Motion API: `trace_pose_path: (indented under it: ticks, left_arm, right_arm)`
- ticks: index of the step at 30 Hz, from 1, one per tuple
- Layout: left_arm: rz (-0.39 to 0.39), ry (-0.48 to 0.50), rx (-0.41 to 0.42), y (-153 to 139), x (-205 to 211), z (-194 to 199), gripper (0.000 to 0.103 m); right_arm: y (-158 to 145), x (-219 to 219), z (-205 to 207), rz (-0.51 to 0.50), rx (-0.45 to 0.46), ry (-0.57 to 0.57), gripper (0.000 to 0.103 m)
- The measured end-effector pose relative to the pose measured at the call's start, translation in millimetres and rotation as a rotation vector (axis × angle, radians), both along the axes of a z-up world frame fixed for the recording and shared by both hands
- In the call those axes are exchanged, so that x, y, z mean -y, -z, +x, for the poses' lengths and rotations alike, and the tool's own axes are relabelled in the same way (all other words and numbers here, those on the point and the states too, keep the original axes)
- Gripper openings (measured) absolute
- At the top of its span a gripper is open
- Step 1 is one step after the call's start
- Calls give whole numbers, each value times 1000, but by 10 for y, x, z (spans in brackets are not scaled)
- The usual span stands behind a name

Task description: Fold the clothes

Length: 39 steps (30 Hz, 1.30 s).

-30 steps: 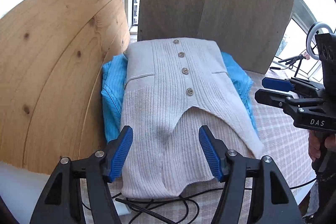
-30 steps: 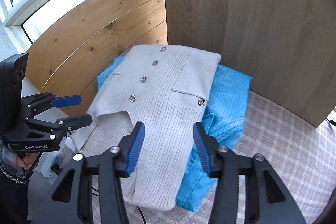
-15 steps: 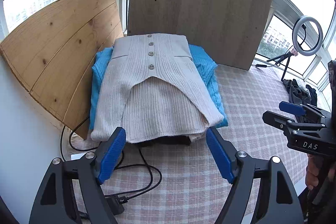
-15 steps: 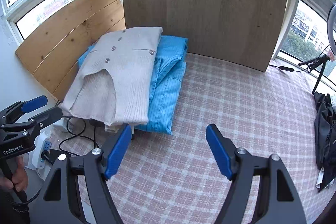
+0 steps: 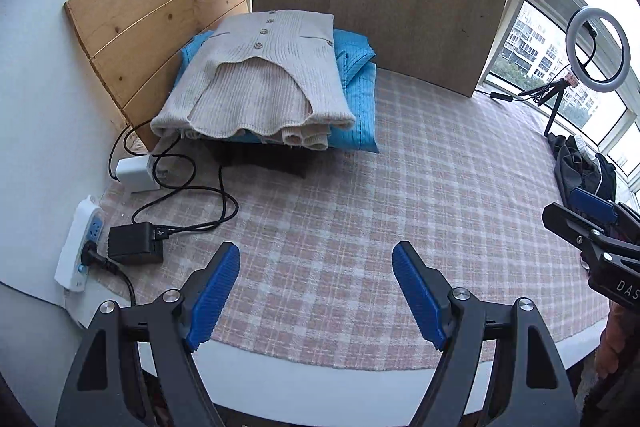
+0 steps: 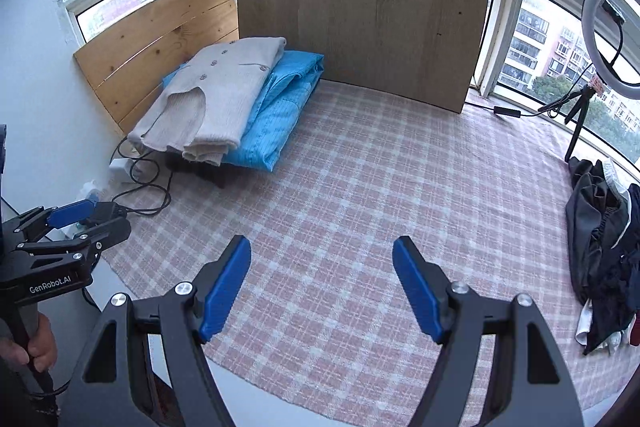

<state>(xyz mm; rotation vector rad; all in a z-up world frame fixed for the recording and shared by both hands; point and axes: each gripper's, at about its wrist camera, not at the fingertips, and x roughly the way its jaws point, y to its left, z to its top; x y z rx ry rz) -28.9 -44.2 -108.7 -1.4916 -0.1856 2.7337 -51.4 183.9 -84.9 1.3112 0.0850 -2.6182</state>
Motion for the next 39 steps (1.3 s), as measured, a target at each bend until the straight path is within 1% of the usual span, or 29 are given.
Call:
trace_pose_path:
  ticks: [5, 9, 13, 17, 21, 25, 35, 39]
  left_arm:
    - [7, -15, 14, 61, -287, 331, 77]
    - [-22, -5, 31, 61, -492, 487, 77]
    - [-40, -10, 16, -21, -601, 594, 77]
    - [-28, -29, -9, -124, -655, 695, 77]
    - [-45, -45, -24, -188, -693, 735, 77]
    - [-51, -46, -22, -216, -719, 722, 77]
    - [-77, -55, -33, -267, -722, 672, 78]
    - [-62, -63, -25, -268, -671, 621, 78]
  right_arm:
    - [50, -287, 310, 11, 3, -27, 73]
    - [59, -467, 491, 17, -2, -41, 73]
    - [11, -568, 626, 7, -25, -48, 73]
    - [-34, -619, 705, -1, -41, -67, 73]
    - [-65, -647, 746, 2, -51, -76, 73]
    - [-87, -692, 756, 5, -67, -69, 73]
    - [-78, -780, 688, -20, -63, -60, 73]
    - [-60, -781, 656, -16, -59, -57, 73]
